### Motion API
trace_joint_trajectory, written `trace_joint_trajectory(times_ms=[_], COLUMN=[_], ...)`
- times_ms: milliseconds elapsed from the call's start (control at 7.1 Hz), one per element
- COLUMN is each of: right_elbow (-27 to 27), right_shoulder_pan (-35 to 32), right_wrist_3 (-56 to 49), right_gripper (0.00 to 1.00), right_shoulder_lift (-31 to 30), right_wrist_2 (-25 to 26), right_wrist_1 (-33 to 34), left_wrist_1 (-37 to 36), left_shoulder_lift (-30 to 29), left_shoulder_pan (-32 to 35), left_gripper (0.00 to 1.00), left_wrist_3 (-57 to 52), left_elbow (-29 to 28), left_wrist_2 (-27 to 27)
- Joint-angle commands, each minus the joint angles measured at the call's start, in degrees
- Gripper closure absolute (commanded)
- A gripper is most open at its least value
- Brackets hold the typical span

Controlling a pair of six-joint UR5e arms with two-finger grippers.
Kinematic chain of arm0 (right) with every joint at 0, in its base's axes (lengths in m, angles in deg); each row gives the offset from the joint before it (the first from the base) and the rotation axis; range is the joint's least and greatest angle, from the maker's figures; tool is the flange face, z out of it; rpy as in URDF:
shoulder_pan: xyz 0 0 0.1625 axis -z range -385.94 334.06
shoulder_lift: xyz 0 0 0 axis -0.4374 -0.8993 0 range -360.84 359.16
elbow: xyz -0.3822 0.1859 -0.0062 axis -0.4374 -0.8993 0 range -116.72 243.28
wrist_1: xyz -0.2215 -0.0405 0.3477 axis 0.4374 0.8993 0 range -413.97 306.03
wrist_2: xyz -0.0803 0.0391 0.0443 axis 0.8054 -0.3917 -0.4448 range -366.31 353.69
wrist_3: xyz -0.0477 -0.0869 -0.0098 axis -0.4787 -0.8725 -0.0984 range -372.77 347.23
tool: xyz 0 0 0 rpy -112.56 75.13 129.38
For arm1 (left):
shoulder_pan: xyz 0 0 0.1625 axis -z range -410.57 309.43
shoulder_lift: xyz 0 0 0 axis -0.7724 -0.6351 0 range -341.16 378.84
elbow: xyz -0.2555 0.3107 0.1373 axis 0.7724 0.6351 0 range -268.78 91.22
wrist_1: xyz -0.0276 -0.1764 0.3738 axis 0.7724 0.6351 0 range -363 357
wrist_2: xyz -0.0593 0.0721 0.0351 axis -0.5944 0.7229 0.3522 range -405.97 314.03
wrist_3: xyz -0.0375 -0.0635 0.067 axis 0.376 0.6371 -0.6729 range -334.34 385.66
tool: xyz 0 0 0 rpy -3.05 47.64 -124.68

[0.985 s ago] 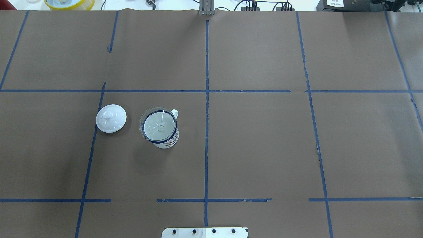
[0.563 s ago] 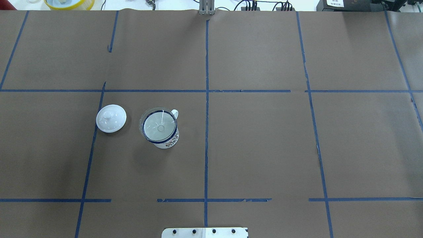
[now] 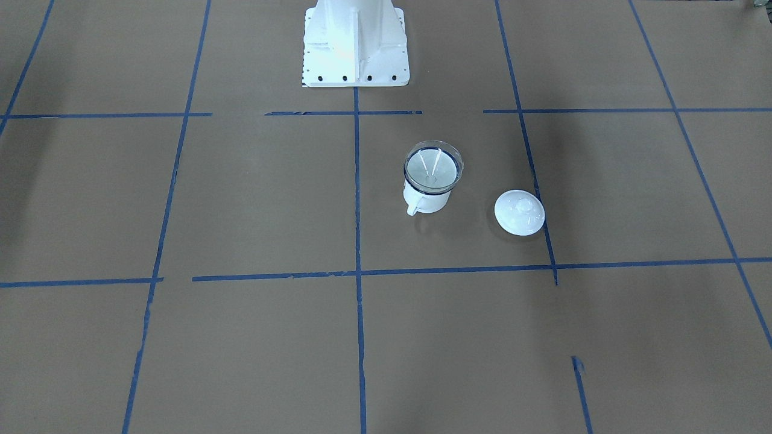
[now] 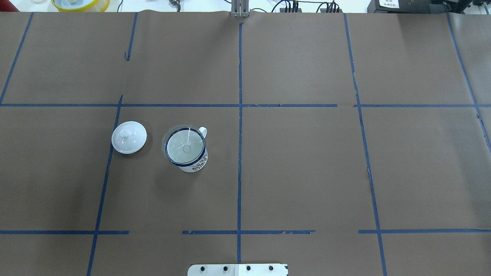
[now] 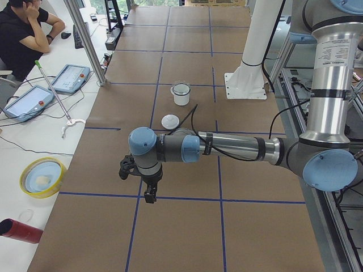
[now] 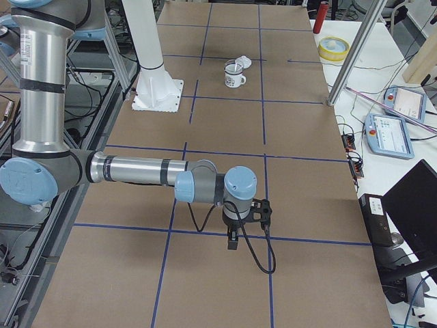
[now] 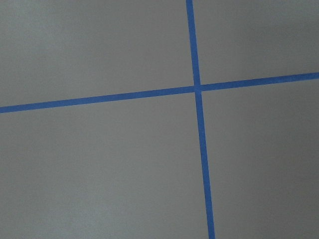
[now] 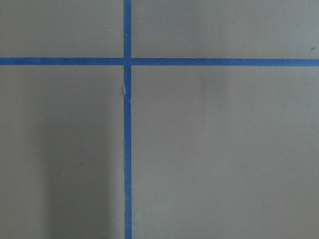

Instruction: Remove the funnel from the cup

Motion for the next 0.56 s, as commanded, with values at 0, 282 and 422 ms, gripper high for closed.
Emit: trace_joint_trajectory(times_ms=[0,282,422], right_elbow=[0.0,0.1,0.1], right_shoulder_pan=[0.0,0.0,0.0], right_wrist_3=[0.0,0.0,0.0], right_gripper=[0.0,0.0,0.0], right_shoulder_lift=[0.0,0.0,0.0], right_wrist_2=[0.0,0.0,0.0], right_wrist_1=[0.0,0.0,0.0], left_wrist_1=[0.0,0.0,0.1], left_shoulder_lift=[0.0,-0.2,-0.2], left_shoulder_pan=[0.0,0.0,0.0], left_gripper=[0.0,0.0,0.0], left_wrist_3=[0.0,0.0,0.0], left_elbow=[0.1,0.3,0.5], left_wrist_2=[0.0,0.0,-0.1])
